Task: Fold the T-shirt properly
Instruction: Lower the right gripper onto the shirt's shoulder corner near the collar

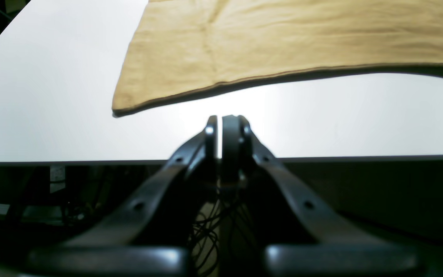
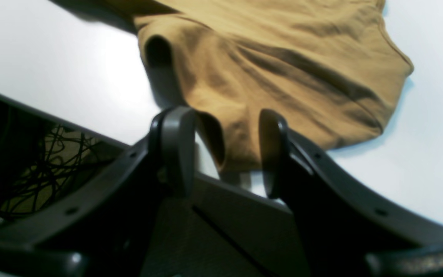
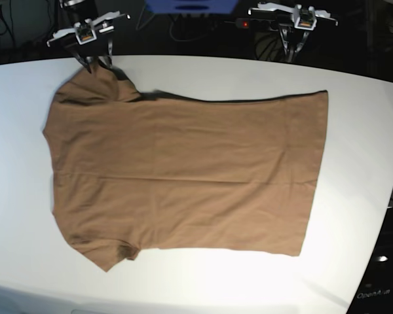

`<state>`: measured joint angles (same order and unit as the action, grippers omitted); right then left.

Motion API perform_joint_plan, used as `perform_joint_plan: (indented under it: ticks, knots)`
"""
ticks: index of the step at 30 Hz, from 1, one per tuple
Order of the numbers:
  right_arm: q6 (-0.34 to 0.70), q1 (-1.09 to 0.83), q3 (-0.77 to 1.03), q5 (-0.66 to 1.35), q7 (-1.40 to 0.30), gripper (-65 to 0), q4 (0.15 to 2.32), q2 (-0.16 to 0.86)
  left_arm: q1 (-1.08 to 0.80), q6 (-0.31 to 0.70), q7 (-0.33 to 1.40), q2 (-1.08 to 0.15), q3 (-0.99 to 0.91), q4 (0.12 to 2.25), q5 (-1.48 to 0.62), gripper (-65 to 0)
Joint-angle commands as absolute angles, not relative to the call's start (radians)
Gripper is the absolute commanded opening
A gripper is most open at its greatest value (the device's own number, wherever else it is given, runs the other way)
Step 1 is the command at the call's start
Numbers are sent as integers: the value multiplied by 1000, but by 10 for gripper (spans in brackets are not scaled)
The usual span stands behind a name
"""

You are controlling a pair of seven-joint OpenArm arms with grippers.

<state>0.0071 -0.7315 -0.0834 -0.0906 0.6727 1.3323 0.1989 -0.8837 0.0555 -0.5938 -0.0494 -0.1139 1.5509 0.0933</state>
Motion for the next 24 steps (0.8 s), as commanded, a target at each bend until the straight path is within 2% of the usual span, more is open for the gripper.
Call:
perform_joint_plan:
  ticks: [1, 10, 16, 18, 24]
  knots:
    - [-5, -739, -81, -93, 622, -402, 1331, 206, -900, 53, -625, -48, -114, 1561, 91, -639]
    - [-4, -739, -81, -93, 621, -414, 1331, 206, -900, 53, -625, -48, -114, 1560, 91, -639]
    - [-4, -739, -81, -93, 621, -601, 1331, 206, -905, 51, -625, -48, -114, 1567, 91, -639]
    - [-4, -739, -81, -93, 621, -644, 1331, 206, -905, 51, -625, -48, -116, 1567, 91, -639]
    - [-4, -742, -81, -93, 621, -649, 1331, 206, -909, 48, -625, -48, -116, 1570, 91, -639]
